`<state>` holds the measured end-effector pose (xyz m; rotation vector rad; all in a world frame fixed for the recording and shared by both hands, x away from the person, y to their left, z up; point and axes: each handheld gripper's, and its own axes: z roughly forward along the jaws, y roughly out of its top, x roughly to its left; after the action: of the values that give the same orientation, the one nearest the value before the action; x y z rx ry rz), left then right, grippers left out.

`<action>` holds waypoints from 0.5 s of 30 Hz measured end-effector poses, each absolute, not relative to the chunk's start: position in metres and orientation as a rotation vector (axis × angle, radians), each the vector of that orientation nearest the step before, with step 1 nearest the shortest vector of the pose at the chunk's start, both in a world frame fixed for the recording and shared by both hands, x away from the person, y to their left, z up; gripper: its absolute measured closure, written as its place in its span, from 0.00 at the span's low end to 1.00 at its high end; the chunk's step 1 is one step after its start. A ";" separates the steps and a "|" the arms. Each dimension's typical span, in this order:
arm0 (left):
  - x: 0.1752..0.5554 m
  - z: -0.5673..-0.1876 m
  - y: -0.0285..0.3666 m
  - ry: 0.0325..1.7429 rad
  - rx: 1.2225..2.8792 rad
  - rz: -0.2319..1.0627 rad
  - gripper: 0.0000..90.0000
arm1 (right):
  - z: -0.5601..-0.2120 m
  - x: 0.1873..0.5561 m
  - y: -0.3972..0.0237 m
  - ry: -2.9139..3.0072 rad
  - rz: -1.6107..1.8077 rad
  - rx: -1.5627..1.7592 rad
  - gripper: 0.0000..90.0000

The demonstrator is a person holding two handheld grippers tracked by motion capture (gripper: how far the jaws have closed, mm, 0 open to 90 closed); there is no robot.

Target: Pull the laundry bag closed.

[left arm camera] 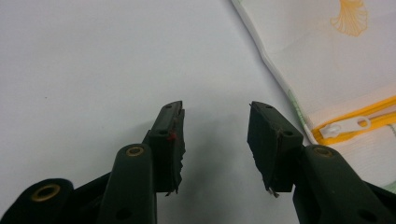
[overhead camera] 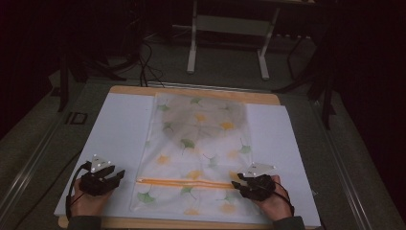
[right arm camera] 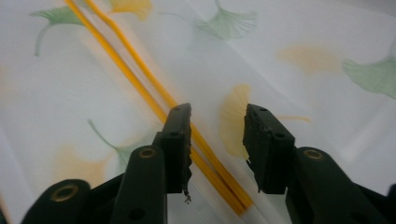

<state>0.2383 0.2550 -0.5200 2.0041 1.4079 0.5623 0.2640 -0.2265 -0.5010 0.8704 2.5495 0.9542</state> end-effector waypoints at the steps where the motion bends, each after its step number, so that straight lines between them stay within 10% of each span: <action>1: 0.238 -0.520 0.255 1.408 2.004 0.562 0.62 | -0.501 0.264 -0.227 2.550 0.954 0.870 0.67; 15: 0.240 -0.520 0.254 1.364 2.031 0.550 0.62 | -0.491 0.277 -0.185 2.667 0.905 0.709 0.58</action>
<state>0.2396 0.2544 -0.5199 2.0306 1.3641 0.5501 0.2765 -0.1853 -0.4911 0.7088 2.6673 0.9051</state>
